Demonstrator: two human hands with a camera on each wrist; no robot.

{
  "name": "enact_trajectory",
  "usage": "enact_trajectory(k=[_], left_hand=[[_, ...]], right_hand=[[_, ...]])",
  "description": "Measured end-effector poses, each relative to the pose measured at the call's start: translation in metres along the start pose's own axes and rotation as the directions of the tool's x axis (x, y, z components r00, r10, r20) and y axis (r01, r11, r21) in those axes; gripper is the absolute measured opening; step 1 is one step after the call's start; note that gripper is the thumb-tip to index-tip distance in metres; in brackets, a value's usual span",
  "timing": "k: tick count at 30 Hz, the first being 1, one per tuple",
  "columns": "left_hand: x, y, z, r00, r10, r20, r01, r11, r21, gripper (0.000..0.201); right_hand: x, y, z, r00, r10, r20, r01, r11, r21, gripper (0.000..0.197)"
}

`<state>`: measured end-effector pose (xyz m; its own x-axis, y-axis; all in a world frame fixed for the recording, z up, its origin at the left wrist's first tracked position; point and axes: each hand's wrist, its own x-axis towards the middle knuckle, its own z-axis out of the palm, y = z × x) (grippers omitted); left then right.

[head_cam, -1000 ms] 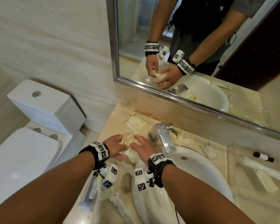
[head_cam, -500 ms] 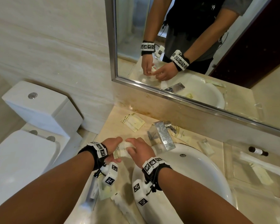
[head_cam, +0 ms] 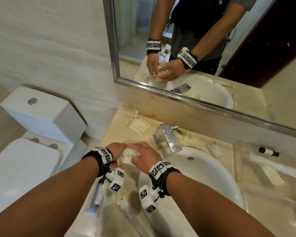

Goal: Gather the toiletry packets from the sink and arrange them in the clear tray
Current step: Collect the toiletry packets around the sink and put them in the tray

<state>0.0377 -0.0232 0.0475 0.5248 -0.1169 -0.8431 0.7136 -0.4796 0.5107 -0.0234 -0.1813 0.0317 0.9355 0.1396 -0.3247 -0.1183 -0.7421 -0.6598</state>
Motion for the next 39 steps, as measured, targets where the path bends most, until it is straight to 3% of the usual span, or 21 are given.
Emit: enact_trajectory(k=[3, 8, 11, 14, 18, 23, 29, 32, 35, 39], left_hand=[[-0.008, -0.013, -0.006, 0.992, 0.061, -0.113, -0.056, 0.997, 0.048, 0.024], [-0.026, -0.057, -0.024, 0.976, 0.008, -0.217, -0.018, 0.999, -0.045, 0.027], [-0.035, -0.081, -0.041, 0.939, 0.03, -0.341, -0.043, 0.999, -0.032, 0.031], [-0.044, -0.1, -0.061, 0.909, -0.005, -0.418, -0.017, 0.999, -0.048, 0.032], [-0.054, -0.123, -0.074, 0.9, -0.049, -0.433, 0.004, 0.994, -0.105, 0.03], [-0.057, -0.136, -0.072, 0.896, -0.067, -0.44, -0.02, 0.981, -0.19, 0.03], [-0.054, -0.133, -0.07, 0.92, -0.125, -0.371, 0.029, 0.967, -0.255, 0.025], [-0.052, -0.126, -0.064, 0.914, -0.077, -0.399, -0.013, 0.976, -0.217, 0.026], [-0.053, -0.118, -0.056, 0.908, -0.033, -0.417, -0.037, 0.987, -0.159, 0.032], [-0.046, -0.116, -0.058, 0.916, -0.09, -0.39, -0.01, 0.969, -0.247, 0.022]], right_hand=[[0.0, -0.001, 0.01, 1.0, -0.003, 0.016, 0.005, 0.992, -0.126, 0.045], [-0.007, -0.015, 0.042, 0.995, -0.052, 0.083, 0.063, 0.988, -0.141, 0.039], [-0.007, -0.024, 0.06, 0.991, 0.037, 0.131, -0.03, 0.998, -0.054, 0.054], [-0.006, -0.032, 0.078, 0.948, 0.111, 0.297, -0.044, 0.974, -0.222, 0.064], [-0.007, -0.033, 0.106, 0.912, 0.092, 0.399, 0.087, 0.909, -0.407, 0.067], [-0.002, -0.024, 0.124, 0.942, 0.105, 0.32, 0.081, 0.851, -0.519, 0.059], [0.005, -0.014, 0.121, 0.956, 0.173, 0.237, -0.062, 0.908, -0.414, 0.037], [0.006, -0.005, 0.112, 0.965, 0.174, 0.197, -0.107, 0.944, -0.311, 0.037], [0.007, -0.005, 0.11, 0.959, 0.145, 0.245, -0.06, 0.945, -0.321, 0.048], [0.009, -0.008, 0.117, 0.955, 0.126, 0.27, 0.02, 0.876, -0.481, 0.042]])
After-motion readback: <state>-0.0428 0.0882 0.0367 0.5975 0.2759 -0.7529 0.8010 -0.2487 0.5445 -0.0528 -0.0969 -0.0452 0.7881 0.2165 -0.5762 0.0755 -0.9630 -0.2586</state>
